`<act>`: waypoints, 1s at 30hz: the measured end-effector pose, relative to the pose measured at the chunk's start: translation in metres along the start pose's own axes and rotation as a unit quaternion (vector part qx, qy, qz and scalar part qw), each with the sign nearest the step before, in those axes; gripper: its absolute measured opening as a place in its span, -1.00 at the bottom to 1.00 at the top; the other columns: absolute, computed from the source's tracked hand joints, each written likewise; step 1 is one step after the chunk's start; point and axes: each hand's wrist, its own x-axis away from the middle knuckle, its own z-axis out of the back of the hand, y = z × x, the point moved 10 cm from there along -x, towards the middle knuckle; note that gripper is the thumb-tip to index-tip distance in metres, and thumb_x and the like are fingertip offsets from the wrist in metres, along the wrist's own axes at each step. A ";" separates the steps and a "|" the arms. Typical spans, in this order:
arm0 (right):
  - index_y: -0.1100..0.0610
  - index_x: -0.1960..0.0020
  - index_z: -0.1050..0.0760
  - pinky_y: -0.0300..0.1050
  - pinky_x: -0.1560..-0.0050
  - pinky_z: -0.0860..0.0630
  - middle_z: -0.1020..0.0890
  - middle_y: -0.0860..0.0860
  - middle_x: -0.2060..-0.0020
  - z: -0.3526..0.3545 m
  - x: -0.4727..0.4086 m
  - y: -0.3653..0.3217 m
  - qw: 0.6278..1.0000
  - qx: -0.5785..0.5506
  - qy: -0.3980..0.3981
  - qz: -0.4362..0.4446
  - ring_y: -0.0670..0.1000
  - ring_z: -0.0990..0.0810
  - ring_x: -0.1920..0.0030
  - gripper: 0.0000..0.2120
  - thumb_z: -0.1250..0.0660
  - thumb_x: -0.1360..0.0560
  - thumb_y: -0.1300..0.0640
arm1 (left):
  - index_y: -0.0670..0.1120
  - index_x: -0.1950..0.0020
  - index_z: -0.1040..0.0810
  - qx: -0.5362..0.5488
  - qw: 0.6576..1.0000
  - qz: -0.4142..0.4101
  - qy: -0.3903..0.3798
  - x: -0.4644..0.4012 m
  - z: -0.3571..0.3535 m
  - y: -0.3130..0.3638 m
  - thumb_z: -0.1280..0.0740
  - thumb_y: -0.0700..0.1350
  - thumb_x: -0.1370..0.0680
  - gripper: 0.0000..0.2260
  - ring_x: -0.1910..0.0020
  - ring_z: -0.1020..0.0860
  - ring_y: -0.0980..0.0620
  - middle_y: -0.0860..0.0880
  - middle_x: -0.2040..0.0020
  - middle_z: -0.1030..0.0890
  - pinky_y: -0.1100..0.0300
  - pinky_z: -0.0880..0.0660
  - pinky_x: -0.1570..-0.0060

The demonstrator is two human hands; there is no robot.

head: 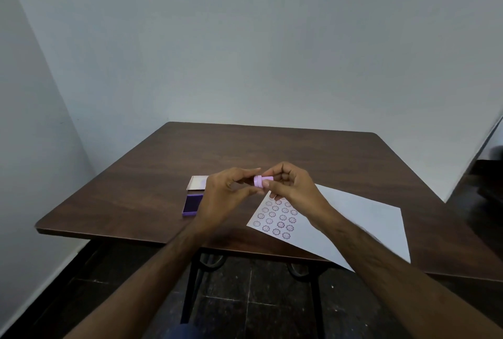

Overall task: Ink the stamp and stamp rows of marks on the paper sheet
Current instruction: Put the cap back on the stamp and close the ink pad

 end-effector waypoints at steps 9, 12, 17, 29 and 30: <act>0.10 0.03 -0.65 -0.02 0.11 -0.65 -0.72 0.06 0.14 -0.017 -0.020 -0.011 0.999 0.023 -0.017 0.024 0.09 -0.69 0.13 -0.83 -0.53 -0.42 0.06 | -0.18 -0.13 -0.70 -0.006 1.000 -0.020 0.015 -0.005 0.015 -0.004 -0.59 -0.17 -0.38 -0.67 0.09 -0.68 0.11 -0.04 0.01 -0.74 0.19 -0.62 0.05; 0.11 0.01 -0.63 0.07 0.02 -0.63 -0.72 0.08 0.13 -0.035 -0.035 -0.016 0.997 0.060 -0.035 0.024 0.15 -0.68 0.07 -0.81 -0.52 -0.43 0.08 | -0.13 -0.15 -0.69 0.002 0.999 0.034 0.018 -0.007 0.024 -0.022 -0.58 -0.20 -0.41 -0.67 0.12 -0.66 0.19 0.02 0.00 -0.73 0.28 -0.60 0.10; 0.11 -0.17 -0.56 -0.18 0.10 -0.61 -0.73 0.07 0.11 -0.067 -0.065 -0.027 0.994 0.044 -0.105 -0.003 -0.05 -0.71 0.16 -0.71 -0.46 -0.49 0.04 | 0.02 -0.04 -0.70 0.085 0.978 0.188 0.022 -0.007 0.055 -0.076 -0.54 -0.02 -0.45 -0.81 0.12 -0.69 0.16 0.14 0.13 -0.74 0.32 -0.60 0.12; 0.10 -0.05 -0.59 -0.18 0.07 -0.60 -0.68 -0.02 0.10 -0.091 -0.094 0.019 0.975 0.187 -0.102 -0.056 -0.03 -0.67 0.09 -0.90 -0.38 -0.54 0.16 | 0.07 0.02 -0.64 -0.256 0.893 0.369 -0.039 0.054 0.122 -0.202 -0.25 0.34 -0.53 -0.62 -0.06 -0.56 0.01 0.16 0.10 -0.61 -0.04 -0.22 -0.06; 0.10 -0.05 -0.59 -0.19 0.08 -0.60 -0.68 -0.01 0.11 -0.092 -0.096 0.023 0.974 0.192 -0.100 -0.063 -0.03 -0.67 0.09 -0.90 -0.37 -0.55 0.16 | 0.09 0.03 -0.64 -0.258 0.891 0.372 -0.036 0.056 0.124 -0.205 -0.25 0.34 -0.52 -0.63 -0.07 -0.56 0.00 0.18 0.13 -0.59 -0.04 -0.21 -0.03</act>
